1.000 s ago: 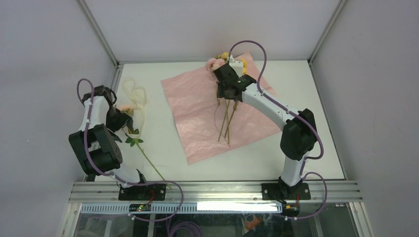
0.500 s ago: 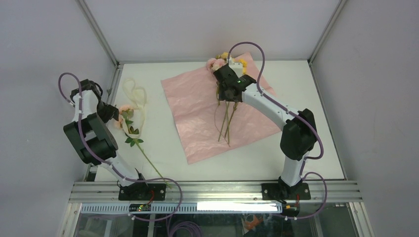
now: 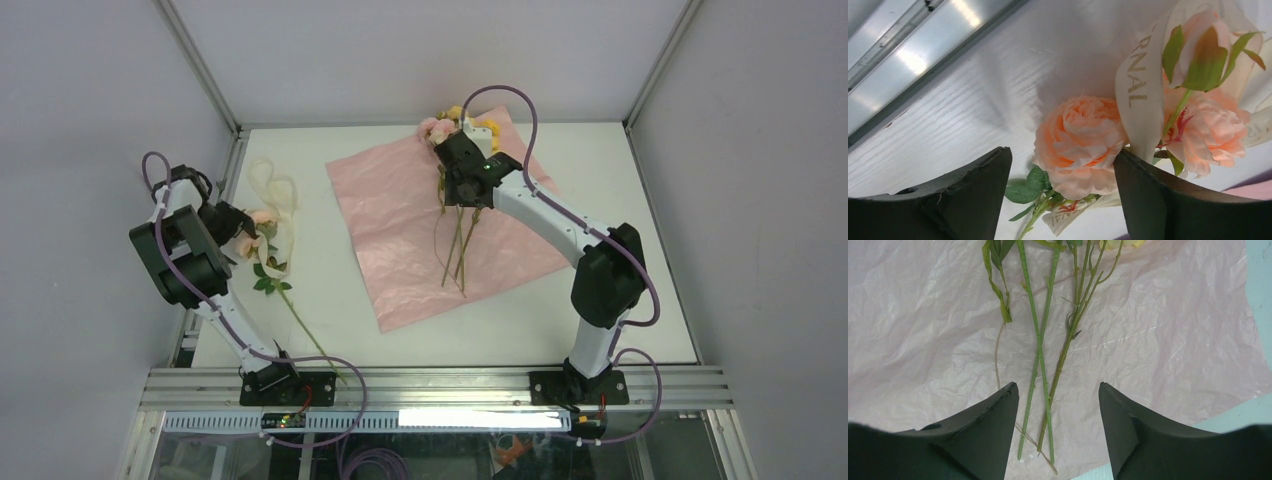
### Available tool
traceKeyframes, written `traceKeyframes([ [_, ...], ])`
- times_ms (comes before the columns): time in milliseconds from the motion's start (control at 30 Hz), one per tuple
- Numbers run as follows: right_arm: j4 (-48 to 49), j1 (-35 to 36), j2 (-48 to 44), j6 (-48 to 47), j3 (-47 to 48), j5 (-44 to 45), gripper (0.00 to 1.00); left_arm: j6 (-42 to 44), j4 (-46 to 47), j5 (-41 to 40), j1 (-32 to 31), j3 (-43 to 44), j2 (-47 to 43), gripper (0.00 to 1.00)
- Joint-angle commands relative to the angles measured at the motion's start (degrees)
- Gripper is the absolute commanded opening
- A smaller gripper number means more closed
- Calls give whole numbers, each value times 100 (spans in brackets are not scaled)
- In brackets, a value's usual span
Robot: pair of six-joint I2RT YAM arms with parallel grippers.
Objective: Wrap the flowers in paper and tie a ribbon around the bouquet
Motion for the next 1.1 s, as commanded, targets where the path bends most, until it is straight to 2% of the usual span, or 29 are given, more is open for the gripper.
traceKeyframes([
  [0,21,42,-361,-95,79,118,63,323,277,727,1,250,89,74],
  [67,3,42,-393,-89,32,159,63,411,334,727,1,239,150,64],
  [133,16,42,-435,-82,-9,180,63,500,367,838,-3,204,192,49],
  [267,0,42,-469,-92,-13,205,63,633,356,1180,1,84,9,0],
  [367,15,41,-488,-128,59,207,63,939,343,928,-1,94,-524,0],
  [467,19,42,-523,-167,160,185,63,2028,202,500,-82,395,-1414,0],
  [600,139,54,-612,-219,258,151,63,4746,285,-886,-842,625,-2759,0],
  [767,738,191,-700,-585,348,-757,62,7825,1545,-2564,-1969,-111,-4001,0],
  [800,844,278,-654,-721,452,-1005,62,8551,2102,-2880,-2106,-260,-4152,0],
  [867,849,449,-504,-938,741,-1338,62,9926,3050,-3224,-2273,-540,-4429,0],
  [900,854,521,-458,-1011,861,-1473,63,10568,3289,-3223,-2321,-641,-4536,0],
  [933,900,563,-404,-1026,947,-1615,63,11056,3086,-3164,-2347,-652,-4641,0],
  [1000,1132,578,-401,-949,931,-1959,63,11458,3417,-3136,-2412,-935,-4815,0],
  [1067,1406,589,-434,-870,812,-2211,63,11326,3317,-3155,-2518,-1006,-4959,0],
])
